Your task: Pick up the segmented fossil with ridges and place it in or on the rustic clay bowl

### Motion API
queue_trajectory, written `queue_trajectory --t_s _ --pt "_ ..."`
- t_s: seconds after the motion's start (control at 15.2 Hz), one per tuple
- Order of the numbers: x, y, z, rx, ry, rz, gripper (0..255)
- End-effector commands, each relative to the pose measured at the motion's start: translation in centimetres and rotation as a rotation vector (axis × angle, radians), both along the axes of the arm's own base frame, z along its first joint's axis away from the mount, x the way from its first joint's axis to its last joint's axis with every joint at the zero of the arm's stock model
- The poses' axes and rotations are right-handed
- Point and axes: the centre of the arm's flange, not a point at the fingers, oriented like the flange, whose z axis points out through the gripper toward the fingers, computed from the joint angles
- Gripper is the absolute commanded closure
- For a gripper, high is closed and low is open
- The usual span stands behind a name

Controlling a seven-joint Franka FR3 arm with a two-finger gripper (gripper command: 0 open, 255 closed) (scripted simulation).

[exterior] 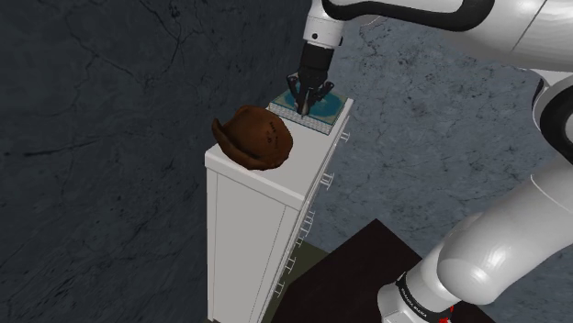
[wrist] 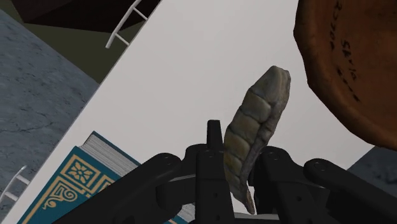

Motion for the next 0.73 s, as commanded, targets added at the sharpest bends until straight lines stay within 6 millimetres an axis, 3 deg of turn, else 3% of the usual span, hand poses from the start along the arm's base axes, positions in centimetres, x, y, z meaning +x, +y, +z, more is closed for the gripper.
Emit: queue_trajectory --t_s 0.0,0.66 --pt "0.0 0.0 1.2 0.000 0.000 0.000 255" --pt "0.0 0.0 6.4 0.000 0.000 0.000 255"
